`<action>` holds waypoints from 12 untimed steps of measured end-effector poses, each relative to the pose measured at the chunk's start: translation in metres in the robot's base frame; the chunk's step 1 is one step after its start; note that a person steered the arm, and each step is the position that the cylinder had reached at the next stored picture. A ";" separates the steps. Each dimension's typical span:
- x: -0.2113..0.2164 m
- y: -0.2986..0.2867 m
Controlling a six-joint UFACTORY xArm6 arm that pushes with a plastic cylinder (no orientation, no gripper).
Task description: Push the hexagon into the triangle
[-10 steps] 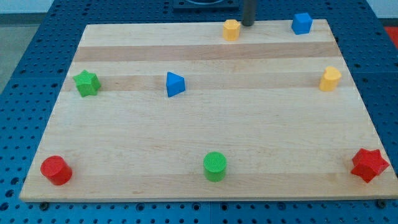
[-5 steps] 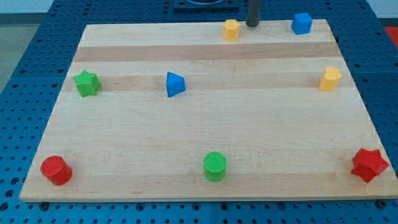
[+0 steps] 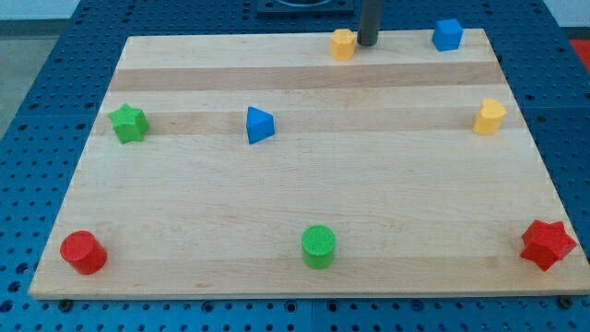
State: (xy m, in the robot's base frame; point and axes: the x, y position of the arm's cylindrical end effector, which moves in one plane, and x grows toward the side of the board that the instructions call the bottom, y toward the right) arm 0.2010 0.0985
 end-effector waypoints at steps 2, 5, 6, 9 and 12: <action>0.011 -0.001; 0.007 -0.029; 0.018 -0.050; 0.056 -0.100; 0.116 -0.137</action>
State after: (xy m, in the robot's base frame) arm 0.3171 -0.0381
